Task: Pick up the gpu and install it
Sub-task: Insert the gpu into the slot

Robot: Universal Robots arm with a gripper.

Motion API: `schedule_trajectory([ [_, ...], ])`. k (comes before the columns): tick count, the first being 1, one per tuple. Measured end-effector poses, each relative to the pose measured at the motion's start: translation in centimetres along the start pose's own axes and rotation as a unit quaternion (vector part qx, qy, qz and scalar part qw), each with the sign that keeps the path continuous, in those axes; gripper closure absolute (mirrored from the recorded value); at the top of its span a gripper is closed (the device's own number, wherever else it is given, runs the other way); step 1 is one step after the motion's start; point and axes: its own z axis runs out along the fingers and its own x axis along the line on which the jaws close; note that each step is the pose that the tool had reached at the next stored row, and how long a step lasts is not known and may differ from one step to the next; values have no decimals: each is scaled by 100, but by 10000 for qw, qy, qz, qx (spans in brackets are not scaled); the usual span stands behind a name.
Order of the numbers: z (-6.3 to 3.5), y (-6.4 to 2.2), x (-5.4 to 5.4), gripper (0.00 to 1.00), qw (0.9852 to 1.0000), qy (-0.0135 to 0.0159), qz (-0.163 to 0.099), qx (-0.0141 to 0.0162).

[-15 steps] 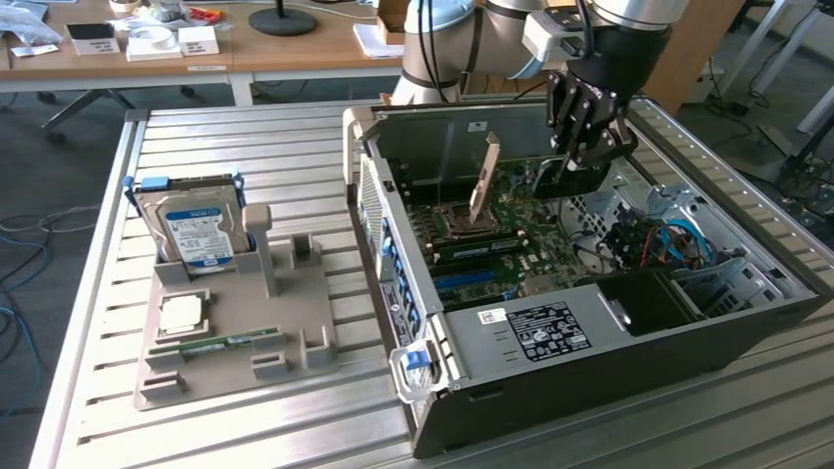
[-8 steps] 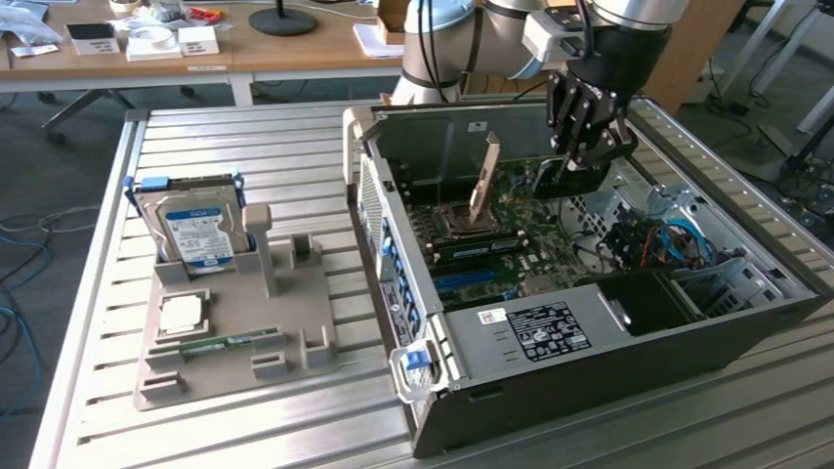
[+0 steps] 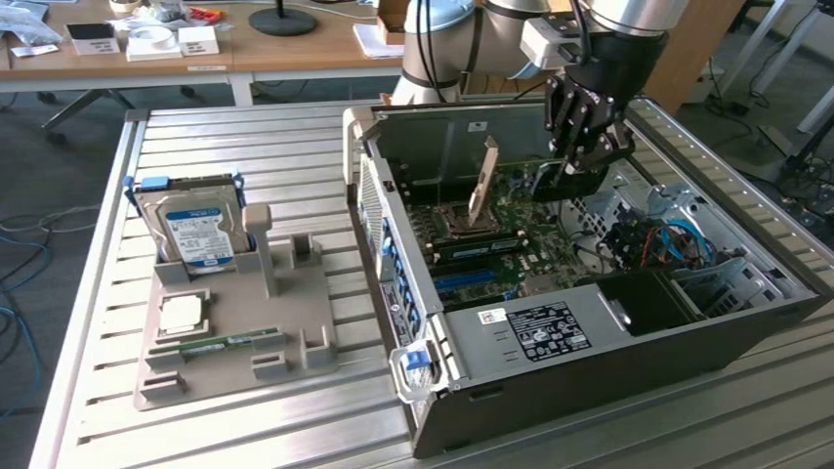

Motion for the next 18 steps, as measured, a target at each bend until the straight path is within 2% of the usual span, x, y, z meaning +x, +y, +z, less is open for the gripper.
schedule_trajectory([
  [7,0,0,0,73,10000,1,0,0],
  [18,55,1,2,73,10000,0,0,0],
])
